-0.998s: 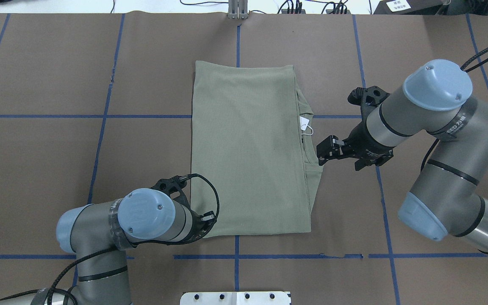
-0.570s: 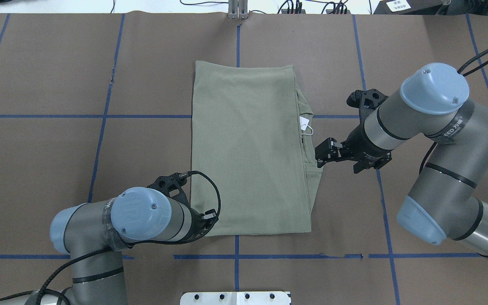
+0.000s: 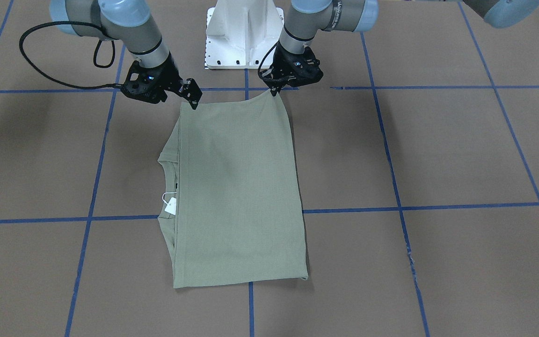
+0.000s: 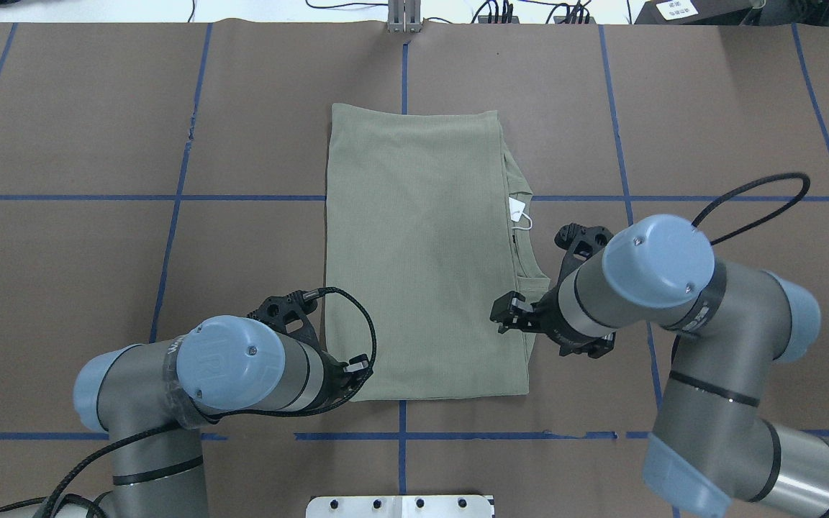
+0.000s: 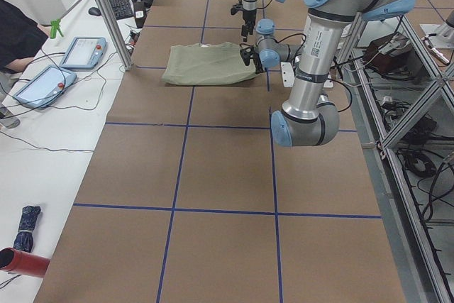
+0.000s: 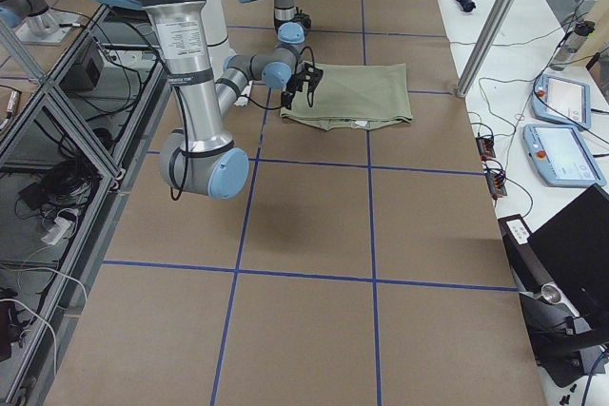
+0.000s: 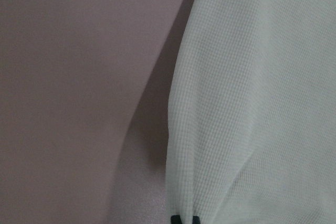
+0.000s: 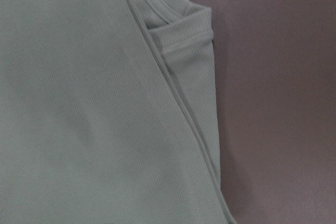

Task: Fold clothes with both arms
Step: 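Lower the right gripper to the shirt's near end beside the left gripper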

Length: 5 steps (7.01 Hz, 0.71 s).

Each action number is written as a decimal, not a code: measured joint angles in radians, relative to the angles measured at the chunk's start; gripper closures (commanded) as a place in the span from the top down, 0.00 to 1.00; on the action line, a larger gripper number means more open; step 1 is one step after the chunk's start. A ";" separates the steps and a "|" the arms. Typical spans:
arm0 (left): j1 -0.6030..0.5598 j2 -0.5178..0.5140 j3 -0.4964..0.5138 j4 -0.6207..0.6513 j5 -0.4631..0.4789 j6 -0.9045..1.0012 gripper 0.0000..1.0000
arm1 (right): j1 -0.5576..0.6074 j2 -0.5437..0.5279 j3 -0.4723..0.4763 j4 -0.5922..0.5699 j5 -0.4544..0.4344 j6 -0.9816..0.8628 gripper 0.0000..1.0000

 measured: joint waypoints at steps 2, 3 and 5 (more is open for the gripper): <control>0.001 0.000 -0.001 0.001 -0.002 0.001 0.00 | -0.099 0.009 -0.007 -0.006 -0.101 0.179 1.00; 0.002 0.000 -0.002 0.001 -0.002 0.002 0.00 | -0.119 0.022 -0.026 -0.008 -0.113 0.223 1.00; 0.002 -0.001 -0.003 0.001 -0.002 0.002 0.00 | -0.128 0.075 -0.092 -0.011 -0.121 0.248 1.00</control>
